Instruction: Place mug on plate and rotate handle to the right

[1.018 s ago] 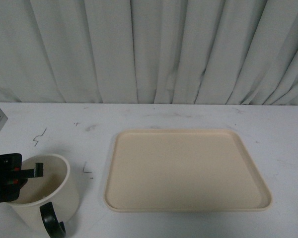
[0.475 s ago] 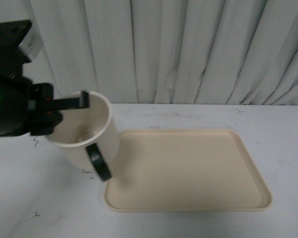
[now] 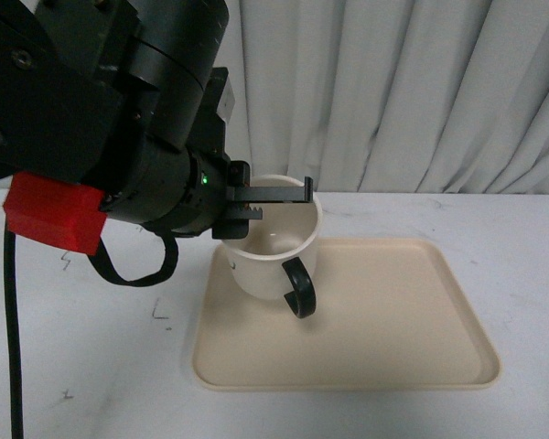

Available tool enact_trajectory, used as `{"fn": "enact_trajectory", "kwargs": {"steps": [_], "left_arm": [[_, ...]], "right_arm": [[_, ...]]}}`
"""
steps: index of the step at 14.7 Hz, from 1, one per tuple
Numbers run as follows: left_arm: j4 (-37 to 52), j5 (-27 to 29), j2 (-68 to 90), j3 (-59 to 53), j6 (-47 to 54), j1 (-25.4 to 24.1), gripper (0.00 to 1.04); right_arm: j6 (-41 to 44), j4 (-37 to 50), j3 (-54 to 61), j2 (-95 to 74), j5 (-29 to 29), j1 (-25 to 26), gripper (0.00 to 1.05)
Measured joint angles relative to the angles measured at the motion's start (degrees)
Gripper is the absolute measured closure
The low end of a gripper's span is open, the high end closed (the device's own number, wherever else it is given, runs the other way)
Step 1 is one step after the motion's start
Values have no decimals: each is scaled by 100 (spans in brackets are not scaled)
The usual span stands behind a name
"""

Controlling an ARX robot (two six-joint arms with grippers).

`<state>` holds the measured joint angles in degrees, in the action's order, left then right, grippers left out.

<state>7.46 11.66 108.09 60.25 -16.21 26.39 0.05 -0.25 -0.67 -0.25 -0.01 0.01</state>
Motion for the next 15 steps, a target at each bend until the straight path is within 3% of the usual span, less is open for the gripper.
{"fn": "enact_trajectory", "kwargs": {"steps": [6, 8, 9, 15], "left_arm": [[-9, 11, 599, 118, -223, 42, 102], [17, -2, 903, 332, -348, 306, 102], [-28, 13, 1032, 483, -437, 455, 96], [-105, 208, 380, 562, 37, 992, 31]], "right_arm": [[0, -2, 0, 0, 0, 0, 6], [-2, 0, 0, 0, 0, 0, 6], [-2, 0, 0, 0, 0, 0, 6], [-2, 0, 0, 0, 0, 0, 6]]}}
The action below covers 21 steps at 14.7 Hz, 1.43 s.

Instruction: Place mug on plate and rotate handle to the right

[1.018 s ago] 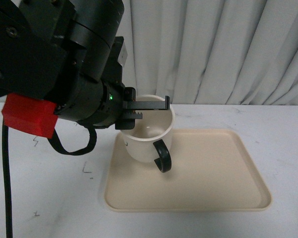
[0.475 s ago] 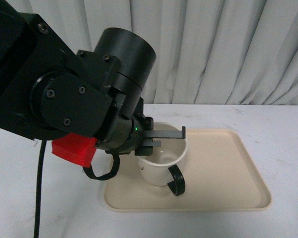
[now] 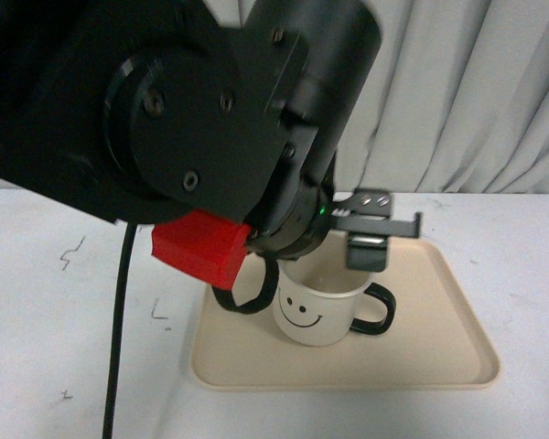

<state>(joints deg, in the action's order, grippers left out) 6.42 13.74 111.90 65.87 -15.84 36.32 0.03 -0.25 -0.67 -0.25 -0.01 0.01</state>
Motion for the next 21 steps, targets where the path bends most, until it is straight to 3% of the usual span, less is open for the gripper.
{"fn": "enact_trajectory", "kwargs": {"steps": [2, 3, 5, 6, 7, 10, 13, 21], "left_arm": [[745, 52, -999, -498, 575, 151, 9], [1423, -2, -1606, -920, 1019, 153, 5], [3501, 407, -2568, -2006, 2341, -162, 7], [3460, 1322, -3115, -2542, 2354, -146, 18], [3560, 1703, -3517, -3001, 2120, -201, 28], [3665, 1207, -4647, -4444, 1698, -1161, 67], [3574, 479, -5576, -5217, 1622, -1797, 103], [2601, -640, -7503, -6203, 1602, -2920, 103]], "right_arm": [[2, 2, 0, 0, -2, 0, 6], [2, -7, 0, 0, 0, 0, 6], [2, -7, 0, 0, 0, 0, 6], [2, -2, 0, -2, 7, 0, 6], [2, 11, 0, 0, 4, 0, 6], [2, 0, 0, -2, 0, 0, 6], [0, -2, 0, 0, -2, 0, 6], [2, 0, 0, 0, 0, 0, 6]]}}
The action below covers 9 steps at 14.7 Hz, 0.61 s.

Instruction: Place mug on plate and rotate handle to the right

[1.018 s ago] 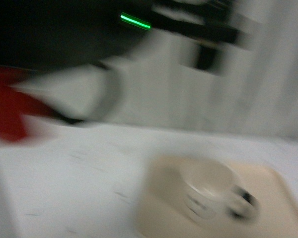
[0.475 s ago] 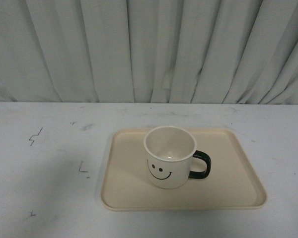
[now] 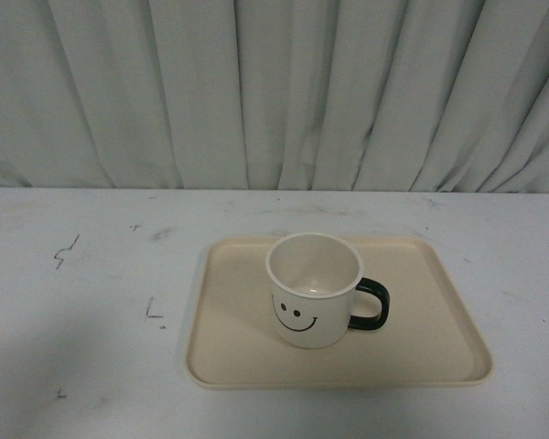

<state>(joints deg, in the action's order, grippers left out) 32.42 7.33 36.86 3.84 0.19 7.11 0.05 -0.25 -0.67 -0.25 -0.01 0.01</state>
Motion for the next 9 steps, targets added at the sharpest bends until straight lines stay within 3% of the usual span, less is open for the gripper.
{"fn": "enact_trajectory", "kwargs": {"steps": [2, 3, 4, 9], "left_arm": [[-313, -232, -426, -105, 2, -212, 103], [-170, -667, -568, -236, 2, -629, 103], [-337, -634, -680, -326, -13, -758, 103], [-1226, -732, -1648, -323, -13, -706, 103]], "right_arm": [[0, 0, 0, 0, 0, 0, 6], [2, 2, 0, -2, 0, 0, 6], [-2, 0, 0, 0, -7, 0, 6], [0, 0, 0, 0, 0, 0, 6]]}}
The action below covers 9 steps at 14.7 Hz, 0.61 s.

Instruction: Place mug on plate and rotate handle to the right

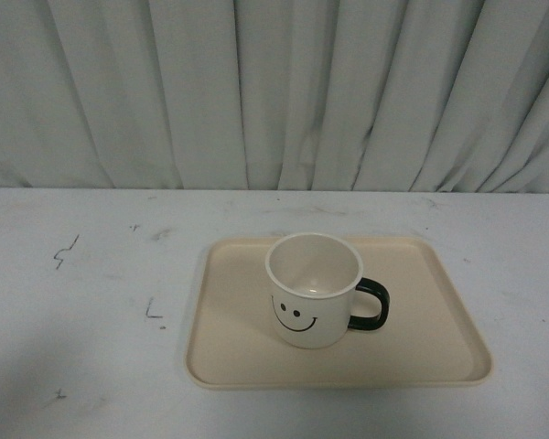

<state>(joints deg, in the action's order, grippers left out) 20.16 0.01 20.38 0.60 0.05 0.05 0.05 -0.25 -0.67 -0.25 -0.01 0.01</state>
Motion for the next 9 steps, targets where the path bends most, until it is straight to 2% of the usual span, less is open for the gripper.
{"fn": "enact_trajectory", "kwargs": {"steps": [9], "left_arm": [[-1040, 0, -1067, 0, 0, 0, 103]], "right_arm": [[0, 0, 0, 0, -2, 0, 6]]}}
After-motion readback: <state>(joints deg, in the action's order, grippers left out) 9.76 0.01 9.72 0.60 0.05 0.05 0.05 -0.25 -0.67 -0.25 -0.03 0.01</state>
